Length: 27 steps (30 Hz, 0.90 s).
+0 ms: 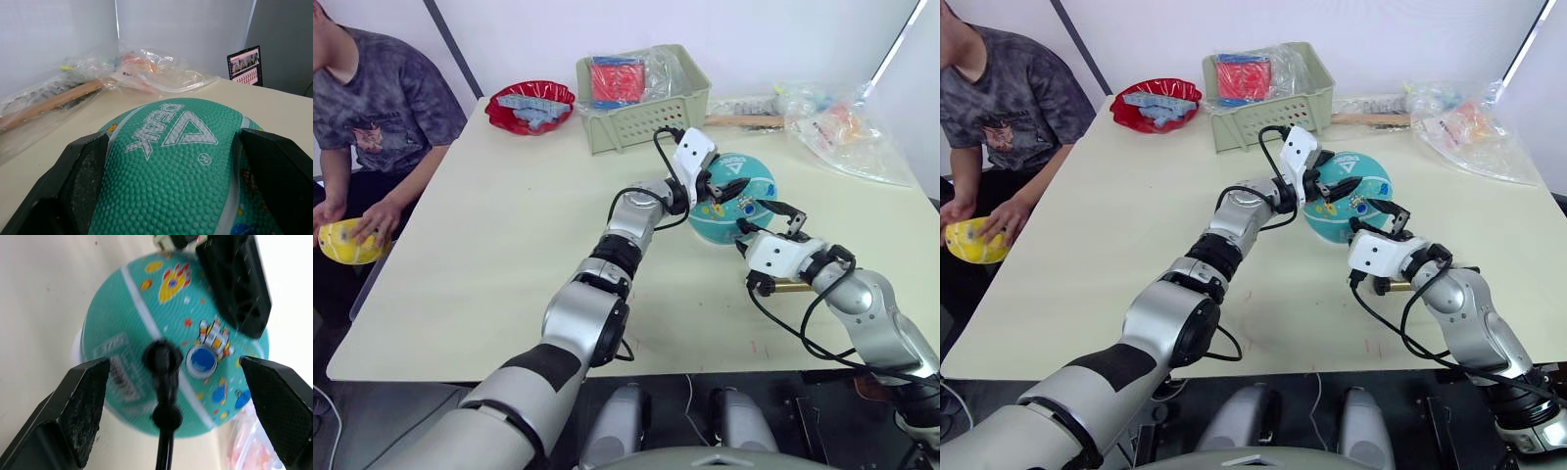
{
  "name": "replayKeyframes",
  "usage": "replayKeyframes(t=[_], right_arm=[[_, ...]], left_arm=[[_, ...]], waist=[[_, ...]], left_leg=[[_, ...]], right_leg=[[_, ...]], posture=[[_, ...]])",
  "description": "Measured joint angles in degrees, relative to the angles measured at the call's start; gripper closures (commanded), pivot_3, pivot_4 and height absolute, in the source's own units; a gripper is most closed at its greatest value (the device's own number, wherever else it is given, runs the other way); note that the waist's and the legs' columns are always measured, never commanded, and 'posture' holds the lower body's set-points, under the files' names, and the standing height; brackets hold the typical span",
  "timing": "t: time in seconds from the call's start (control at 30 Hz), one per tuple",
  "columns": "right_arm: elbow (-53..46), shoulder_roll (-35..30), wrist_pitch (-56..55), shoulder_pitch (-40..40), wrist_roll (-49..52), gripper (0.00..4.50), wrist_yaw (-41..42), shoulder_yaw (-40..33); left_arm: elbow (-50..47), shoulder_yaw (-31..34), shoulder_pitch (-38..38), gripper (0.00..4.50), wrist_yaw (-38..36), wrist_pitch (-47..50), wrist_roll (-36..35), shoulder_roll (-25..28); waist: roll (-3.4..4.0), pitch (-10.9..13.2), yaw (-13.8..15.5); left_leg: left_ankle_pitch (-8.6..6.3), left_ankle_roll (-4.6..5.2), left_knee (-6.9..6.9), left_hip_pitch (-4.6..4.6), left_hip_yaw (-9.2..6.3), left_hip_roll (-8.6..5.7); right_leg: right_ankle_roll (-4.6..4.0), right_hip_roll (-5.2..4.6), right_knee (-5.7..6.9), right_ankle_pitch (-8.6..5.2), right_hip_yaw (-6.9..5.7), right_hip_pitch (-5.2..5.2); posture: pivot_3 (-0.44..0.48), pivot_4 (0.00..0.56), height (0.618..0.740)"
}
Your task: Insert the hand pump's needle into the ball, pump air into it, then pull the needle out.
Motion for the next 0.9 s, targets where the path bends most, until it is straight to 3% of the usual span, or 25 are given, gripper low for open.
replayKeyframes(t=[0.07,0.13,0.37,0.43,0.9], right_arm=[[0.9,0.5,-0.5,0.0,-0.2,0.08,0.1,0.0],[1.6,0.9,-0.5,-0.2,-0.5,0.6,0.1,0.1],[2.2,2.4,-1.7,-0.6,-2.3,3.88,0.0,0.6],[2.2,2.5,-1.7,-0.6,-2.5,4.07,0.0,0.6],[-0.3,3.2,0.3,2.9,-2.5,4.07,0.2,-1.8]], left_arm=[[0.0,0.0,0.0,0.0,0.0,0.0,0.1,0.0],[0.0,0.0,0.0,0.0,0.0,0.0,0.1,-0.1],[0.0,0.0,0.0,0.0,-0.1,0.0,0.2,-0.1],[0.0,0.0,0.0,0.0,-0.1,0.0,0.2,-0.1],[1.1,-0.6,1.2,0.0,5.5,-2.7,2.7,-2.5]], waist=[[-0.01,0.0,0.0],[-0.01,0.0,0.0],[-0.01,0.0,0.0],[-0.02,0.0,0.0],[-0.19,-0.2,1.1]], left_leg=[[0.0,0.0,0.0,0.0,0.01,0.0],[0.0,0.0,0.0,0.0,0.01,0.0],[0.0,0.0,0.0,0.0,-0.01,0.0],[0.0,0.0,0.0,0.0,-0.01,0.0],[0.0,0.0,0.0,0.07,-0.06,-0.01]], right_leg=[[0.0,0.0,-0.01,0.0,0.0,0.0],[0.0,0.0,0.0,0.0,0.0,0.0],[0.0,0.0,0.0,0.0,-0.01,0.0],[0.0,0.0,0.0,0.0,-0.01,0.0],[0.0,-0.01,-0.04,0.0,-0.06,0.16]], posture=[[0.0,0.15,0.738],[0.0,0.15,0.738],[0.0,0.15,0.738],[0.0,0.15,0.738],[0.0,0.15,0.738]])
